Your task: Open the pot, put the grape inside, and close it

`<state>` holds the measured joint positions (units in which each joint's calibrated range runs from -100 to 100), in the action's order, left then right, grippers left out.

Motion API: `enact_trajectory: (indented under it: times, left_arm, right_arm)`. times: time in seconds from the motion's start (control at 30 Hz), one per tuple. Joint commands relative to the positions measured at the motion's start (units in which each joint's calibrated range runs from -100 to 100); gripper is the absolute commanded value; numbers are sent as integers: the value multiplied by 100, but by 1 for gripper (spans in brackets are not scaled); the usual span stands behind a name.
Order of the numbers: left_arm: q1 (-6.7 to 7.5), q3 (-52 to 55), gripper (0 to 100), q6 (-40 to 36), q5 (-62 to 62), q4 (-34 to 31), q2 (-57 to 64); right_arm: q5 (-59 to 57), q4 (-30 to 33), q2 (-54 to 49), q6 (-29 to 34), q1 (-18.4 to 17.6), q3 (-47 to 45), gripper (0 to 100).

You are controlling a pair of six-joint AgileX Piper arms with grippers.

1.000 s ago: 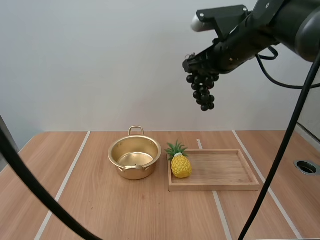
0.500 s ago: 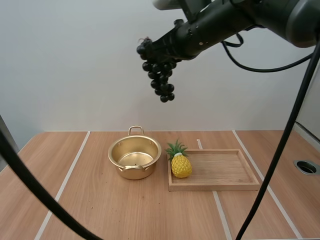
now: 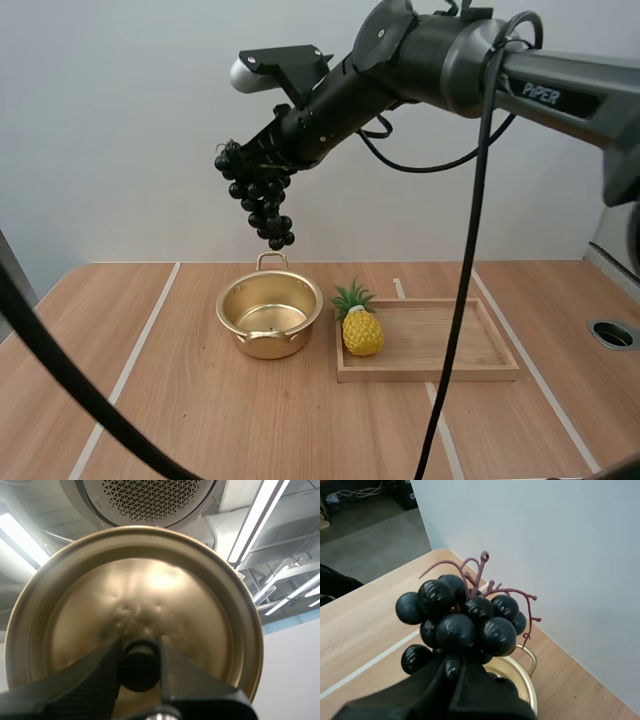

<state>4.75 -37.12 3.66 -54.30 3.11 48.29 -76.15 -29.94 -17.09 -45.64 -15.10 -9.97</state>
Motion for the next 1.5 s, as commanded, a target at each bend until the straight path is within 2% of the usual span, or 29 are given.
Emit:
enact_trajectory:
  times: [0.0,0.33,0.63,0.8,1.03,1.47]
  left_arm:
    - [19,-49,0,-55,193,-64,7]
    - [19,-49,0,-55,193,-78,7]
    - [19,-49,0,-22,193,-78,7]
    - [19,-49,0,-13,193,-78,7]
    - [19,-49,0,92,193,-78,7]
    - [19,-49,0,92,193,-78,7]
  right_arm:
    - [161,27,209,-112,-6,47,0]
    - [316,-77,1157,-284,-12,-63,0]
    - [1850,-102,1395,-583,-300,-1017,0]
    - [2075,-102,1400,-676,-339,-1099,0]
    - [1885,243,1400,-673,-339,-1130,0]
    - [2544,664,1400,-697,-339,-2126,0]
